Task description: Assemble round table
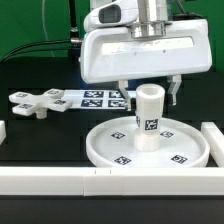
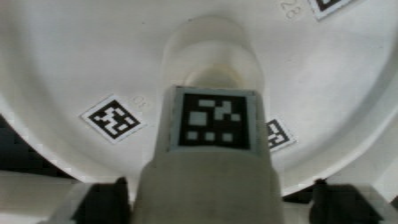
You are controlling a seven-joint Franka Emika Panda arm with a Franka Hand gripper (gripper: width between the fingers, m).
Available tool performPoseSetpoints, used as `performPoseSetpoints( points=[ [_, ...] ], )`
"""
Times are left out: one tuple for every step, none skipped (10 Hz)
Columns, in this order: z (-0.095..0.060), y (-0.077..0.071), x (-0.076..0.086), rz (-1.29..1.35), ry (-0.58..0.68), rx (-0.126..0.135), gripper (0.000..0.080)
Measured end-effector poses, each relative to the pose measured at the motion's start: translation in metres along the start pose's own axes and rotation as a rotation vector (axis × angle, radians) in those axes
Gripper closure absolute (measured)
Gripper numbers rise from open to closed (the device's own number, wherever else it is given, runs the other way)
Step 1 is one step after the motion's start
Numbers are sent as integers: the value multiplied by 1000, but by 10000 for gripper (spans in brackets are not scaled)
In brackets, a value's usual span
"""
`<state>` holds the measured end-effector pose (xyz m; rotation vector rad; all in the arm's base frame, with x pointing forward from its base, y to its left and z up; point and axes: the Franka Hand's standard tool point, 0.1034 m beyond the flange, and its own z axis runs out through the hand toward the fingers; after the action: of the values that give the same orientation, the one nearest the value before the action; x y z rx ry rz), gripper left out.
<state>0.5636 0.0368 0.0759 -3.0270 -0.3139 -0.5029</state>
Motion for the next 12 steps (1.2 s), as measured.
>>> performPoseSetpoints(
  points=[
    [0, 0, 0, 0, 0, 0, 187],
    [0, 0, 0, 0, 0, 0, 158],
    [-1, 2, 0, 1, -2, -1, 158],
    [-5, 8, 0, 10, -8, -2, 151],
    [-9, 12, 2, 15, -5, -4, 151],
    [-12, 16, 2, 12, -9, -4, 150],
    [-16, 22, 3, 14, -13, -4, 150],
    [-20, 26, 4, 18, -15, -5, 150],
    [-22, 27, 5, 20, -18, -3, 150],
    [-21, 27, 4, 20, -20, -2, 150],
    [-21, 27, 4, 20, -20, -2, 150],
    [-21, 27, 4, 20, -20, -2, 150]
  ],
)
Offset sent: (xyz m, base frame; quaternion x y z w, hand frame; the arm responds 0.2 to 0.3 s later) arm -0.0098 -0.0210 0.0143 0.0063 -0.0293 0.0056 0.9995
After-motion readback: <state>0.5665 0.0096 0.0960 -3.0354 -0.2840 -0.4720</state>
